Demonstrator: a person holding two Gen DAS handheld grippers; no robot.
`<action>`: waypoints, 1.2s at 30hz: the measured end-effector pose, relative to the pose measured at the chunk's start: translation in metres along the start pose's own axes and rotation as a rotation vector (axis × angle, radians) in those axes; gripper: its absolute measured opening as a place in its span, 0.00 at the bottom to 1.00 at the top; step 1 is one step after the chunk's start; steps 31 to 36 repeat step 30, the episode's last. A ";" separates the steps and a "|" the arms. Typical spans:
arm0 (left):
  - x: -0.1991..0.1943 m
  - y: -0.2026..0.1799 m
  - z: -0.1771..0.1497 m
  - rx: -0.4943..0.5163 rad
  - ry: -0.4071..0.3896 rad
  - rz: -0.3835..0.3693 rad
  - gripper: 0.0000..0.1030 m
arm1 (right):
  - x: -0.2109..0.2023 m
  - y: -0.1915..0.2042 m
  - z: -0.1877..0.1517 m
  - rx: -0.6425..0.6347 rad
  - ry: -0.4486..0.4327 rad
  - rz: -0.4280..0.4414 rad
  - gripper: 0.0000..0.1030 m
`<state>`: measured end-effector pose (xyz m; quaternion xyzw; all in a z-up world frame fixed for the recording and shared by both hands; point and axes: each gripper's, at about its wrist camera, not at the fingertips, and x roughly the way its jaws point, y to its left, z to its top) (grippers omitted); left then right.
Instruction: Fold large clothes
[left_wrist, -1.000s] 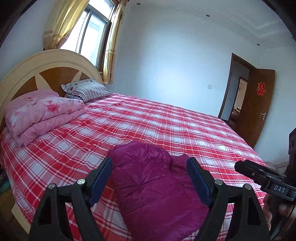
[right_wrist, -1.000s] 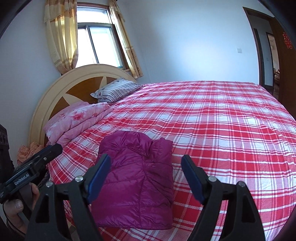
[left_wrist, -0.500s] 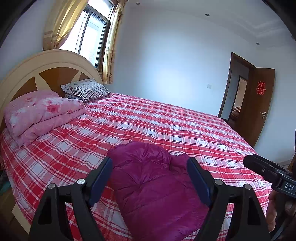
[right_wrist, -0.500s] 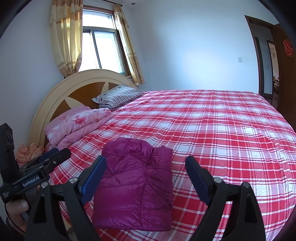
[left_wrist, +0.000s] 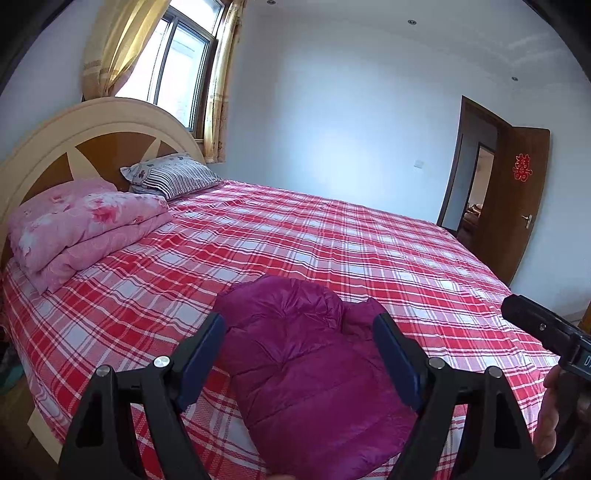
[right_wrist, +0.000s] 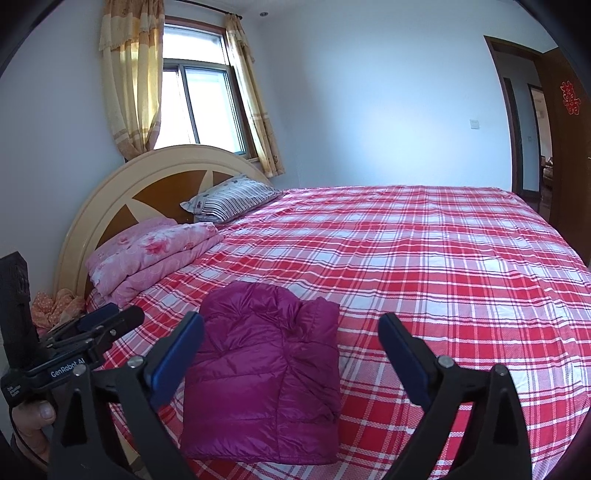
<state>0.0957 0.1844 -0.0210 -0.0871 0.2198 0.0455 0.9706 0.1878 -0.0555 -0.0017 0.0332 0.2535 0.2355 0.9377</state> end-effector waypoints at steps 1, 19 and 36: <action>-0.001 0.000 0.000 0.001 -0.003 0.004 0.80 | -0.001 0.000 0.000 0.002 -0.005 0.000 0.95; -0.011 0.009 0.010 -0.002 -0.068 0.090 0.96 | -0.009 0.007 0.000 -0.023 -0.041 -0.005 0.96; -0.011 0.014 0.009 0.007 -0.098 0.112 0.96 | -0.006 0.009 -0.003 -0.030 -0.031 -0.005 0.96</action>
